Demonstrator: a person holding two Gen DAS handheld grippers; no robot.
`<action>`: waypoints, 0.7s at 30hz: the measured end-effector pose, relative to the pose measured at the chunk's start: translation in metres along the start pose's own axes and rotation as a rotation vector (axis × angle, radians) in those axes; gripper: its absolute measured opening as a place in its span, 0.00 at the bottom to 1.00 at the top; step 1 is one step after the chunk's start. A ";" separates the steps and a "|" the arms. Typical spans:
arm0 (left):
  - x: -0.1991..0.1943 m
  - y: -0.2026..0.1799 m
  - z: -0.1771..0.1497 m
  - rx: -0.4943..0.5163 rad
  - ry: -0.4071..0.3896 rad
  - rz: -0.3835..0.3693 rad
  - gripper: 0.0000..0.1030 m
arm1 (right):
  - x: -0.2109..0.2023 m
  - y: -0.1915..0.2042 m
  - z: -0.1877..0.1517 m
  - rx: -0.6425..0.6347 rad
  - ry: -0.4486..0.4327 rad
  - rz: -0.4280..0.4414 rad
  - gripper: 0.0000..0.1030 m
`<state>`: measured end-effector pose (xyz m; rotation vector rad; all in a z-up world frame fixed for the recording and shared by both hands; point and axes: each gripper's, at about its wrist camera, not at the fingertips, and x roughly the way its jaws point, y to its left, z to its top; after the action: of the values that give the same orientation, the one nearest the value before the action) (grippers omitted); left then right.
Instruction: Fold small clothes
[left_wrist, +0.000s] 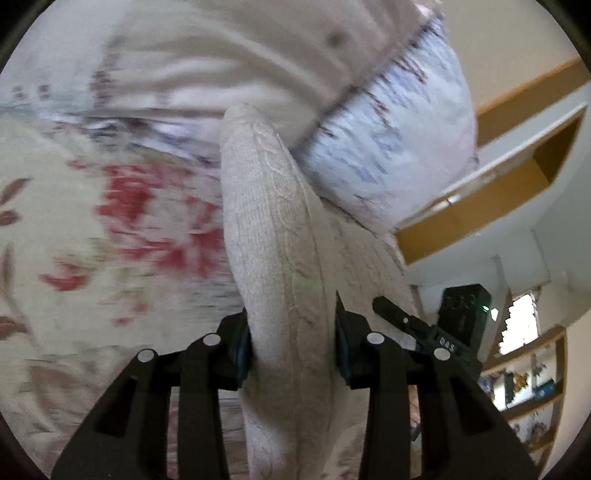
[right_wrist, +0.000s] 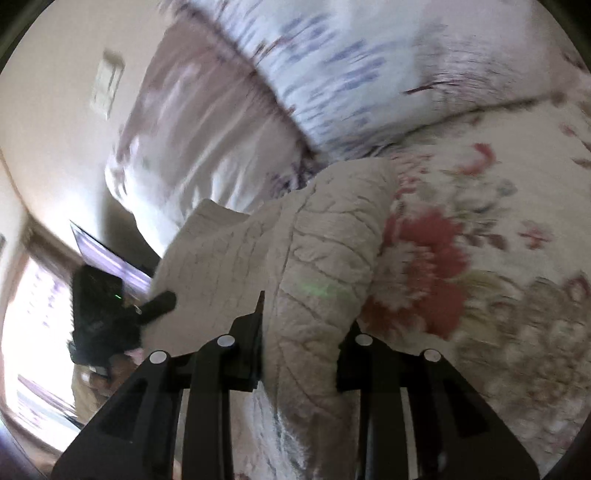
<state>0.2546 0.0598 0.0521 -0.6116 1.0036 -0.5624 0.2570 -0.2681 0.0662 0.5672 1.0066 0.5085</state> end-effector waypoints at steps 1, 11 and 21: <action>-0.001 0.011 0.000 -0.013 -0.001 0.032 0.37 | 0.006 0.001 -0.001 -0.006 0.016 -0.013 0.27; -0.004 0.032 -0.006 0.005 -0.072 0.166 0.59 | 0.012 -0.024 0.000 0.095 0.056 -0.070 0.47; -0.016 -0.050 -0.040 0.448 -0.239 0.503 0.81 | 0.004 -0.015 0.007 0.038 -0.046 -0.150 0.12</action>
<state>0.2042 0.0269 0.0804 -0.0167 0.7325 -0.2427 0.2671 -0.2784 0.0566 0.5299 1.0082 0.3428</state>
